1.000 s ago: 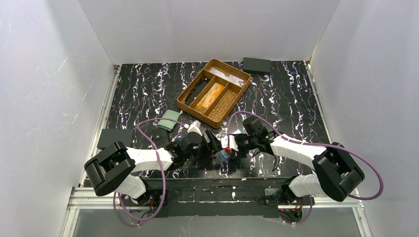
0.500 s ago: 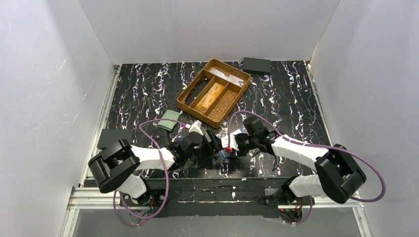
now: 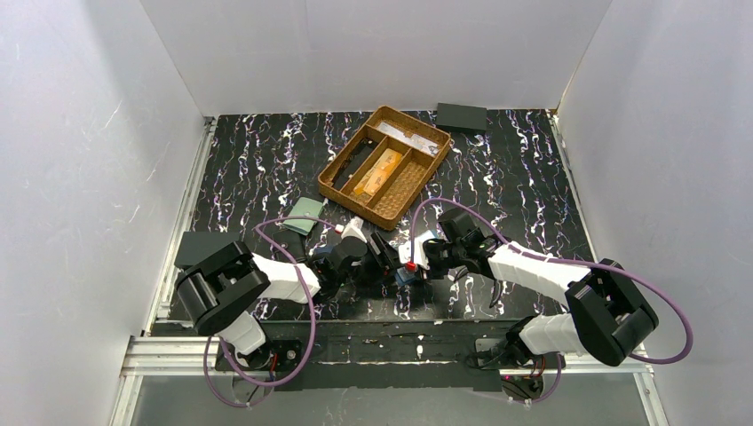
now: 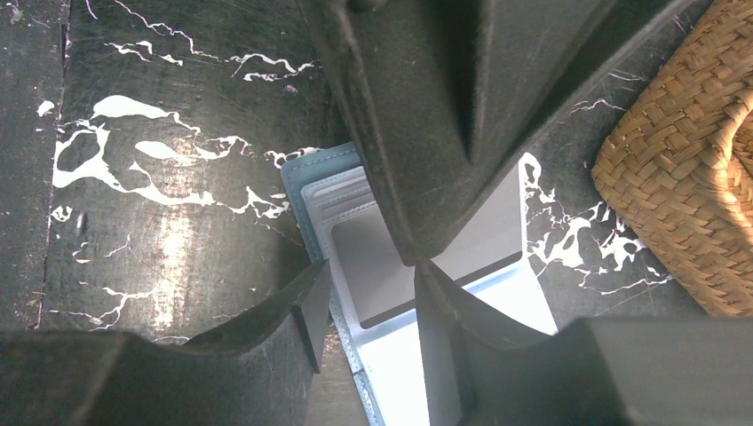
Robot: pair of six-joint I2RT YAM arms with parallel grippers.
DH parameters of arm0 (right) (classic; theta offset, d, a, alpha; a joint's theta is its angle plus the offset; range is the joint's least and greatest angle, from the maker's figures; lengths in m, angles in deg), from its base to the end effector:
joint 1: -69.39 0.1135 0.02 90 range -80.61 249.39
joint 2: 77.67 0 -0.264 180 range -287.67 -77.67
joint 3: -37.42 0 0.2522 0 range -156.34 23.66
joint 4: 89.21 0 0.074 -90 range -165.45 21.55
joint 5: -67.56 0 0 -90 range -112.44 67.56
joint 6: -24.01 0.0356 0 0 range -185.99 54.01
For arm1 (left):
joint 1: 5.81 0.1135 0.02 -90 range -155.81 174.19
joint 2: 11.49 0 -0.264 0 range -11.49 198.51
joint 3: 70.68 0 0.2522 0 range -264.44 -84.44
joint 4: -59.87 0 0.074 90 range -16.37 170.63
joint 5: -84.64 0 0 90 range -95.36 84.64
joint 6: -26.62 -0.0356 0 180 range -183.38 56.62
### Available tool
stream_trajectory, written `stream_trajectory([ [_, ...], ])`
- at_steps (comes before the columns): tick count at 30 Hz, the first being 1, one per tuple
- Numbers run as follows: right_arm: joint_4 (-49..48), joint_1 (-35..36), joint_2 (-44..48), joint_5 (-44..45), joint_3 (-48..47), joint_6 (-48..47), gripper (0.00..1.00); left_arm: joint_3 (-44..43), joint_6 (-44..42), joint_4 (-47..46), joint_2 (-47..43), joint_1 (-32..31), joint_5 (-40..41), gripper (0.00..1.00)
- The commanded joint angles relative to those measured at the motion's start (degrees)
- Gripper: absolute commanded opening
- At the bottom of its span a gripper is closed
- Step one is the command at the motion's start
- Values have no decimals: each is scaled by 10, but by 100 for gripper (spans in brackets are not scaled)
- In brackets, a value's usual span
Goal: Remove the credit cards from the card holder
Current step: Remove the credit card from the card holder.
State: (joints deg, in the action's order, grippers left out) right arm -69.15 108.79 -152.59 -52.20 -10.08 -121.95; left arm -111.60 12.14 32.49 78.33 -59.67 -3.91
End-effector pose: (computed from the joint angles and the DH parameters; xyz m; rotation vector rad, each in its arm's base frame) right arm 0.1789 0.1699 0.1749 -1.8596 1.3719 0.4756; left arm 0.1699 -0.2312 0.1473 -0.4419 2.2069 -1.3726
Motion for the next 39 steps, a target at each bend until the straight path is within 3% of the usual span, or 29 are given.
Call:
stream_trajectory([
  [1,2,-3,14,-8,-20,4,47,-14,2,-28,-1,5,0,59],
  [33,7,-8,16,-12,-23,11,39,-45,18,-41,58,26,-7,48],
  [35,10,-10,16,-15,-25,13,40,-51,18,-42,65,29,-8,43],
  [37,22,-16,16,-28,-33,20,47,-57,16,-44,73,32,-11,30],
  [39,56,-30,13,-53,-49,21,58,-61,3,-54,81,36,-14,9],
])
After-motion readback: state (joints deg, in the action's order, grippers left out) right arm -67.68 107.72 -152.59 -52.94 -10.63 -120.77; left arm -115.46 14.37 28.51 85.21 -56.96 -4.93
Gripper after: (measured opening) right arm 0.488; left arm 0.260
